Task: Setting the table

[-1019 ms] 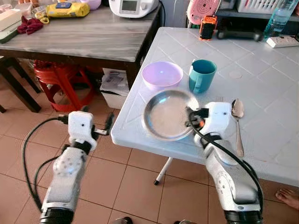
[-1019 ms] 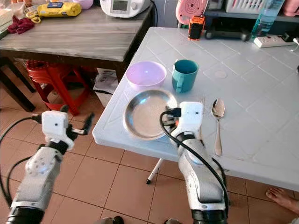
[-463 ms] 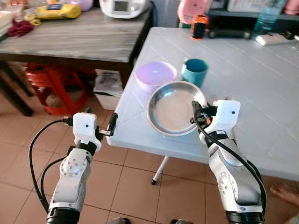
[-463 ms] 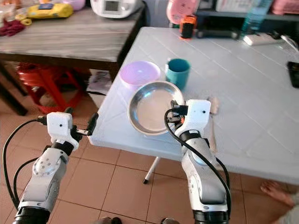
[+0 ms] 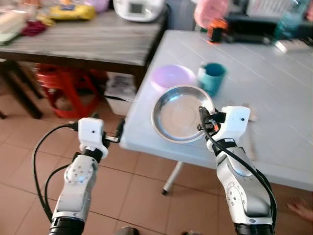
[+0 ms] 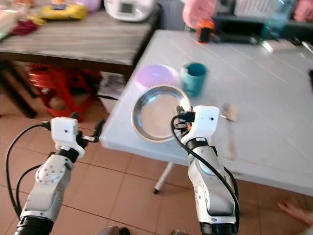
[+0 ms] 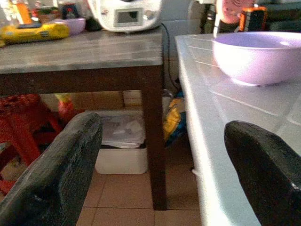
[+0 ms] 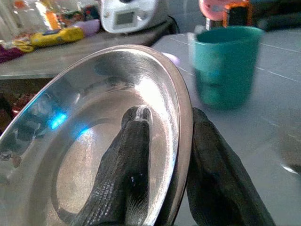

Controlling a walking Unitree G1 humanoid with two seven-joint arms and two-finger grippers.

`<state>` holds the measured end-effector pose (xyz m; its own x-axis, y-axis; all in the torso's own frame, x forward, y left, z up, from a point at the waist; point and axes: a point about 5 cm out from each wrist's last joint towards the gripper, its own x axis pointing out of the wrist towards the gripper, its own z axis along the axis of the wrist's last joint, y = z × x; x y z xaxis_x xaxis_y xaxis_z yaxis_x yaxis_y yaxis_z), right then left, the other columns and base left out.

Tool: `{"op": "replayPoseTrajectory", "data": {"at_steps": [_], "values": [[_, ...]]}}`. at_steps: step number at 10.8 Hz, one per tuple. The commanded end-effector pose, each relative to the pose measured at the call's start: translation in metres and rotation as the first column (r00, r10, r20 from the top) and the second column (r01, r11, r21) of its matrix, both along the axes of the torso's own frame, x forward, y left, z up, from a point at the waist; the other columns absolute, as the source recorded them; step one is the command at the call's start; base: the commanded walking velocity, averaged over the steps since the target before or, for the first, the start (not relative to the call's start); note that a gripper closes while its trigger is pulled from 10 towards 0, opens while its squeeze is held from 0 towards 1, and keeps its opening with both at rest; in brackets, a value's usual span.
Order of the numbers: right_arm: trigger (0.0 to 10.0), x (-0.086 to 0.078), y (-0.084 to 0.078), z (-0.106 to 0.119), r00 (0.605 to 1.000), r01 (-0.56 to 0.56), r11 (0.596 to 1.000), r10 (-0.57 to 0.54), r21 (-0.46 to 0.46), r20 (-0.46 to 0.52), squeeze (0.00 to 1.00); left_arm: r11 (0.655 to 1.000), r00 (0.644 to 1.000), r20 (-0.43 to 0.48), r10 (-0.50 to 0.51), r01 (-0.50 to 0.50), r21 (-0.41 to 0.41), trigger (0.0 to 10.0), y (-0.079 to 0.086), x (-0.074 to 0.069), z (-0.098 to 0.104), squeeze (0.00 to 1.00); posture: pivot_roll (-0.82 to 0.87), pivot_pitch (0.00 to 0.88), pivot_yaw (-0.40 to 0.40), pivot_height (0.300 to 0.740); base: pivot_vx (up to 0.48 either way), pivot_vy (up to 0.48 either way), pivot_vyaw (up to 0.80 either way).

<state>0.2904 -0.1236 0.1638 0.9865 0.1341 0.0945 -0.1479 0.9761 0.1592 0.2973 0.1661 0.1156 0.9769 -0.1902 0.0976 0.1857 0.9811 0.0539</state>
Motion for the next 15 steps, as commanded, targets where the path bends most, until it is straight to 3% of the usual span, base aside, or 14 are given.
{"op": "replayPoseTrajectory", "data": {"at_steps": [1, 4, 10, 15], "values": [[10.0, -0.001, 0.005, 0.01, 0.999, -0.018, 1.0, 0.017, 0.023, 0.051, 0.0, 1.0, 1.0, -0.014, 0.002, -0.002, 0.01, 10.0, 0.003, -0.001, -0.002, 0.0, -0.03, 0.102, 0.069, 0.74, 0.0, 0.341, 0.0], [10.0, -0.001, 0.004, 0.012, 0.998, -0.014, 0.998, 0.01, 0.067, 0.06, 0.0, 1.0, 1.0, -0.021, -0.004, 0.004, 0.006, 10.0, 0.001, -0.001, -0.004, 0.0, -0.04, 0.105, 0.069, 0.74, 0.0, 0.351, 0.0], [10.0, 0.0, 0.005, 0.014, 0.998, -0.015, 0.997, 0.01, 0.073, 0.069, 0.0, 1.0, 1.0, -0.024, -0.018, 0.018, 0.002, 10.0, -0.004, -0.002, -0.006, 0.0, -0.03, 0.104, 0.068, 0.74, 0.0, 0.356, -0.66], [10.0, 0.004, 0.005, 0.014, 0.996, -0.009, 0.998, 0.004, 0.064, 0.084, 0.0, 1.0, 0.999, -0.023, -0.024, 0.024, -0.001, 10.0, -0.007, -0.002, -0.007, 0.0, -0.02, 0.085, 0.067, 0.74, 0.0, 0.371, 0.0]]}}
